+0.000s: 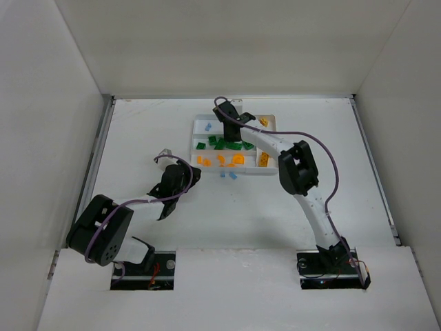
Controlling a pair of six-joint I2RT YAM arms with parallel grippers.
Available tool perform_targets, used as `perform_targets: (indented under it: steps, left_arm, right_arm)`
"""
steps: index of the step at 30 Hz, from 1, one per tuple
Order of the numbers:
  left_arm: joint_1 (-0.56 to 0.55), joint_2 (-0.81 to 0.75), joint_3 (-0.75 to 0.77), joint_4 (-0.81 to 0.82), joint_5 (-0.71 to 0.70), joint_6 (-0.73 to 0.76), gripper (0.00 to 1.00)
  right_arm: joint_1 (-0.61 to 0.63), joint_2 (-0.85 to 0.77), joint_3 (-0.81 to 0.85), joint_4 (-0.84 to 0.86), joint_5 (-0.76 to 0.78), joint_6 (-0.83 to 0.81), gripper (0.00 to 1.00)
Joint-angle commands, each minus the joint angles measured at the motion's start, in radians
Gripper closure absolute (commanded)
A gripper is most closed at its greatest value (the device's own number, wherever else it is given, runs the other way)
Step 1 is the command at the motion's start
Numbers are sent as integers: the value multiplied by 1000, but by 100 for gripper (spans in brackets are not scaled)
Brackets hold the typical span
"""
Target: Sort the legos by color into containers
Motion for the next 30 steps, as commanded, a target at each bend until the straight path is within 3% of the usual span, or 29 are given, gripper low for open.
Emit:
perform_targets:
  steps: [1,21,24,26,30]
  left_arm:
    - [2,-31,-6,41,3,5,67]
    - [-8,-33,-5,41,-3,7,67]
    - [-10,-33,-5,41,-3,7,67]
    - [-10,-33,-5,41,-5,7,67]
    - [-10,-30,-3,41,-5,7,67]
  right_arm:
    - [5,-79,-47,73,13,8,89]
    - [7,-222,-130,127,46,-5,89]
    - [7,-192,-127,116,24,-7,84]
    - [7,-174,-128,121,23,-8,73]
    - [-4,-127,-93,113,-17,-48,64]
